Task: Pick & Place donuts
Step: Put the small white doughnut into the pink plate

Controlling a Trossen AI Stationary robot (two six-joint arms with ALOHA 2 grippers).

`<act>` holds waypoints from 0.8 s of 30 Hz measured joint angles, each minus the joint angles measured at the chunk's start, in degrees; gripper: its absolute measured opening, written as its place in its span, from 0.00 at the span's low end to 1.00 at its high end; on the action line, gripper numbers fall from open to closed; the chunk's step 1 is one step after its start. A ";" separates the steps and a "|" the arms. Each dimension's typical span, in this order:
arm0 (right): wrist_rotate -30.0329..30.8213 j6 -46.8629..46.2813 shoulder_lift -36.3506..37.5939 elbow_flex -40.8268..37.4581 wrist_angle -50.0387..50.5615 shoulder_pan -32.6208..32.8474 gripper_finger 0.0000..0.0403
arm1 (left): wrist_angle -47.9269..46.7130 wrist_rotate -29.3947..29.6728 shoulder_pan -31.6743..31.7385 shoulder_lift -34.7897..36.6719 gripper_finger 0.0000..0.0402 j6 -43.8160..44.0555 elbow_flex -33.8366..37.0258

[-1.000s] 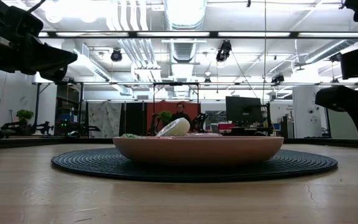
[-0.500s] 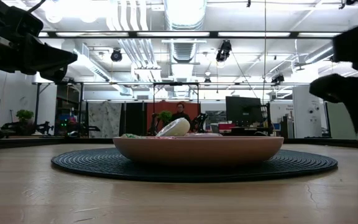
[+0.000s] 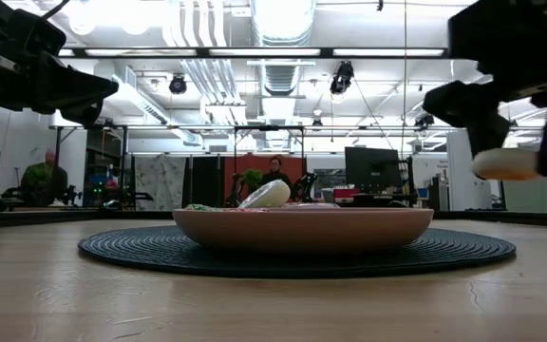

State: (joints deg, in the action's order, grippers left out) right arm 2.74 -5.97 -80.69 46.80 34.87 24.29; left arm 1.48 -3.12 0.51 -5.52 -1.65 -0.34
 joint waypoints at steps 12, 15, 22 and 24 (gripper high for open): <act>0.32 3.61 -4.43 9.24 1.19 -7.92 0.56 | -0.02 0.00 -0.02 0.02 0.00 -0.02 -0.02; 0.31 3.66 -7.18 13.41 2.02 -9.64 0.56 | -0.02 0.00 0.00 0.00 0.00 0.00 0.00; 0.38 4.80 -15.23 23.00 4.38 -11.81 0.56 | 0.00 -0.02 0.00 0.00 0.00 0.00 0.00; 0.33 4.97 -17.44 25.02 4.31 -11.93 0.56 | 0.00 0.00 0.00 0.00 0.00 0.00 0.00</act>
State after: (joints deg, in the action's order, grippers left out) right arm 3.07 -0.99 -98.13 71.81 39.18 12.36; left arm 1.48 -3.12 0.51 -5.52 -1.65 -0.34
